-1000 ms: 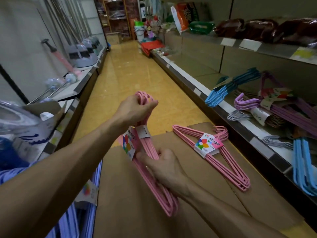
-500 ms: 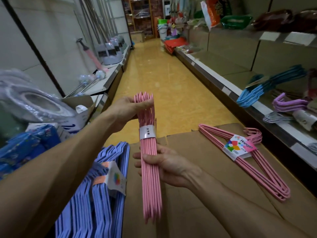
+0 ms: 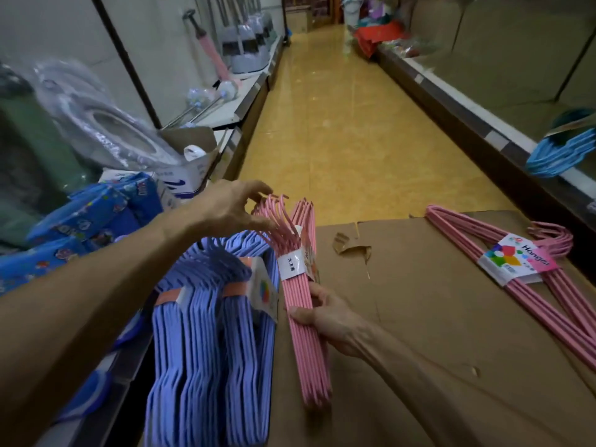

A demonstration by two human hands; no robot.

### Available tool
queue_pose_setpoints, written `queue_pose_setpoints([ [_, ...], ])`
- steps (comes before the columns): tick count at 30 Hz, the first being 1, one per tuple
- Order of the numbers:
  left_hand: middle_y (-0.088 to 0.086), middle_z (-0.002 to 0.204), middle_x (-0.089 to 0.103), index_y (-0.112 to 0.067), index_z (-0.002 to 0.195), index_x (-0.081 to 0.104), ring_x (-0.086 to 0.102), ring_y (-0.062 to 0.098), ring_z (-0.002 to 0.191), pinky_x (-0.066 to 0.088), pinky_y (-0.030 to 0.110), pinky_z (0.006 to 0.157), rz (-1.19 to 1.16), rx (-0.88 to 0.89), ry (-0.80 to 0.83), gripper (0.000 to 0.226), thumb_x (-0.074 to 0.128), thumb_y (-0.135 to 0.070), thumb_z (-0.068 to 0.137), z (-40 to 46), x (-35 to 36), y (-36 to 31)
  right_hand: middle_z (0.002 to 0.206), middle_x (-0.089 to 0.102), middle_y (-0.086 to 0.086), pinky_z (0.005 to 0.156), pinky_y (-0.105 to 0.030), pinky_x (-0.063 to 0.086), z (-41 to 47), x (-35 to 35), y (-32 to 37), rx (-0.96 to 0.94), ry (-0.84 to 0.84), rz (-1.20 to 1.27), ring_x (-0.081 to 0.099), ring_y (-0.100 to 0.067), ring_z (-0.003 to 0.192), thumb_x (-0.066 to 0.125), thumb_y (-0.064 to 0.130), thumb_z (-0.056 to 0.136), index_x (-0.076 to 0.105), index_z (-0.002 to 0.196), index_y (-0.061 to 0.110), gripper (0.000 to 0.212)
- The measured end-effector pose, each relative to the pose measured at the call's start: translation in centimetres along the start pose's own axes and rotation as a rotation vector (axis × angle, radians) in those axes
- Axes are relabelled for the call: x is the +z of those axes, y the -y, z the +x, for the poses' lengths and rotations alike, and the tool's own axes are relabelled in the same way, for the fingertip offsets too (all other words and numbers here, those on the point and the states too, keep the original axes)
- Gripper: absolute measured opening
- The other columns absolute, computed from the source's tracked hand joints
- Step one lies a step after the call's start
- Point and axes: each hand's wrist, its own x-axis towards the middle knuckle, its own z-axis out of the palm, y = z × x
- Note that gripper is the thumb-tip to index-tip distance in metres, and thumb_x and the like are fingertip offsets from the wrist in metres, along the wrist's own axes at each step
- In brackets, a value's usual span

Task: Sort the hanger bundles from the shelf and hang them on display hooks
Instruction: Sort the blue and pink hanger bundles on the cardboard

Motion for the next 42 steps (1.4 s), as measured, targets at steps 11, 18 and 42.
queue_pose_setpoints([
  [11,0.005,0.131,0.059,-0.021,0.134,0.051,0.055,0.021,0.114,0.04,0.028,0.08,0.117,-0.065,0.126,0.061,0.075,-0.044,0.082,0.2,2.7,3.4,0.114,0.069,-0.001,0.091,-0.04,0.058,1.8,3.9,-4.9,0.052,0.006,-0.128,0.068,-0.02,0.104,0.07,0.017,0.091,0.06,0.126,0.025,0.038],
  [18,0.007,0.134,0.057,-0.019,0.138,0.05,0.055,0.023,0.116,0.043,0.029,0.086,0.179,-0.041,0.168,0.06,0.072,-0.041,0.086,0.0,3.5,3.6,0.118,0.067,0.003,0.096,-0.041,0.055,1.4,2.7,-5.3,0.088,0.085,-0.256,0.066,-0.017,0.108,0.072,0.024,0.089,0.058,0.13,0.025,0.043],
  [42,-0.012,0.102,0.068,-0.036,0.104,0.068,0.064,-0.002,0.091,0.055,0.022,0.081,-0.749,0.076,-0.223,0.013,0.064,-0.029,0.094,8.7,7.9,-17.1,0.105,0.062,0.012,0.081,-0.024,0.055,-12.2,-22.5,5.8,0.072,-0.098,-0.973,0.063,-0.006,0.094,0.056,0.042,0.097,0.059,0.121,0.03,0.027],
])
